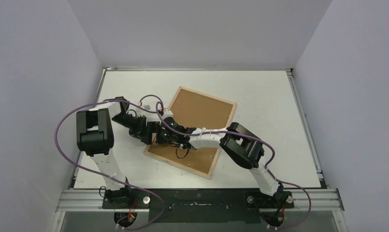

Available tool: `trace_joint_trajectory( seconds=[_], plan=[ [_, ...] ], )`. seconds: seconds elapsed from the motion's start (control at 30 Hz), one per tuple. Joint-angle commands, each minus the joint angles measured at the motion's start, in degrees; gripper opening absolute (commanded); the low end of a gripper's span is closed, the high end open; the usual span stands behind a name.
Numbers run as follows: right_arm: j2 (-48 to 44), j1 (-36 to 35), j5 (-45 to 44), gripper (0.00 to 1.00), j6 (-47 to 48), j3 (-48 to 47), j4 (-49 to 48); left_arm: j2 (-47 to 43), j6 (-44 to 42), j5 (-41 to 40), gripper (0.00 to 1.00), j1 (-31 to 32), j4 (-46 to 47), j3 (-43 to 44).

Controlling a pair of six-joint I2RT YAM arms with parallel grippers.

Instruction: Put the photo into the frame

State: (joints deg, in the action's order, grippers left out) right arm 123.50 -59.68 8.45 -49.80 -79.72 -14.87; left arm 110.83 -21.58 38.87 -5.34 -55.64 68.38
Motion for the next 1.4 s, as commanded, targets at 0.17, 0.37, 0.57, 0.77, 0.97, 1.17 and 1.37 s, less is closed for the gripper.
trace_joint_trajectory(
  seconds=[0.17,0.37,0.57,0.77,0.97,1.17,1.37],
  plan=[
    [2.1,-0.98,-7.31,0.98,0.26,-1.91,0.04,1.56,-1.86,0.58,0.04,0.64,2.16,0.05],
    [2.62,-1.79,-8.27,0.98,0.58,-2.6,0.29,1.98,-2.04,0.9,0.04,0.62,2.02,0.26],
    [2.98,-1.95,-9.86,0.98,0.86,-3.2,0.37,1.78,-2.32,0.83,0.04,0.63,1.58,0.6],
    [3.33,-1.93,-9.36,0.98,1.25,-3.72,0.1,2.02,-2.19,0.95,0.04,0.69,1.56,0.48],
    [3.25,-2.02,-8.92,0.98,2.34,-4.89,0.8,2.14,-2.16,0.86,0.03,0.77,1.07,1.08],
    [-1.35,-1.72,-6.67,0.97,5.32,-2.22,0.1,1.25,-2.72,1.12,0.03,0.26,-1.18,2.51],
    [-14.28,0.09,-8.26,0.91,7.35,7.1,0.61,0.98,-2.44,2.83,0.03,-0.37,-3.64,6.28]
  ],
)
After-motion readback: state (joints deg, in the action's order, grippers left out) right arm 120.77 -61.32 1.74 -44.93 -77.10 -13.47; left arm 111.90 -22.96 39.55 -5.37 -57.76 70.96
